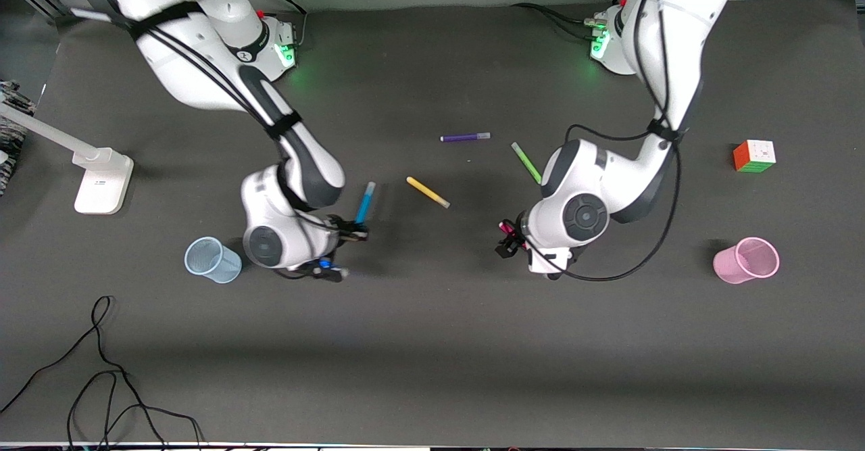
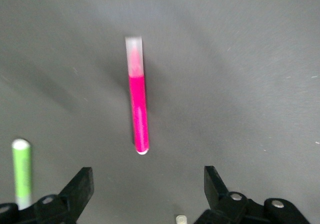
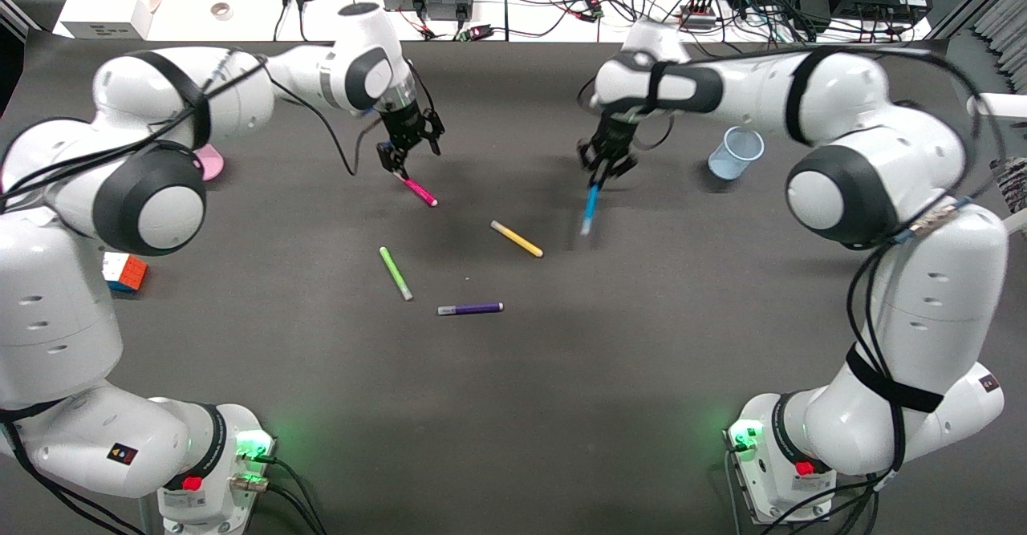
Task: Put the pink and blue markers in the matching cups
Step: 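Carry the blue marker into the clear cup with the right gripper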
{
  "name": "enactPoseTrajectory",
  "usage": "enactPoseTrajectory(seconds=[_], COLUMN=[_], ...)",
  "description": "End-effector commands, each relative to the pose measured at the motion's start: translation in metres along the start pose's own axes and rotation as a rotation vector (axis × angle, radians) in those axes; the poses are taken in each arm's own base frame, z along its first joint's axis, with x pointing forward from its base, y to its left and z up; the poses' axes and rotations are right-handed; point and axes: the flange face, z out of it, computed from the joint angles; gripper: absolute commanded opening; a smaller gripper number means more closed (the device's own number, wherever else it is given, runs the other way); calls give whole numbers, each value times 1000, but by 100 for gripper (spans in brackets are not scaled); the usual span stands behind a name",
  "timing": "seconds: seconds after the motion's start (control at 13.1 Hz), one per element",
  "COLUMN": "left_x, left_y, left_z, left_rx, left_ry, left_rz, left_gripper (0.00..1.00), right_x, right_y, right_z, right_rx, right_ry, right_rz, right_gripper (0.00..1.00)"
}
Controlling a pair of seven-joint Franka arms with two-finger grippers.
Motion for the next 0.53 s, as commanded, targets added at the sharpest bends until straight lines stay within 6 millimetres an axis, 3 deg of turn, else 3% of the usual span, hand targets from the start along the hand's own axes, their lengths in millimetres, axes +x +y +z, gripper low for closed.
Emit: enactPoseTrajectory(seconds=[0.0,0.08,0.31,0.46], left_x=[0,0,3,9], left_y=[-1,-7,-19,-16], left_z=[32,43,55,56], left_rx=[23,47,73,40], left_ry=[-42,-48,-54,-42], left_rz=[-68,-73,-82,-81], left_gripper=[96,95,75,67], right_x=[-13,-11,6,16], right_y=[38,54,123,163], right_z=[-94,-119,-192,-202], right_rx=[-40,-34,-22,-35], right_ry=[138,178,322,378], right_rz=[-1,-20,-113,-136], right_gripper=[0,0,0,0])
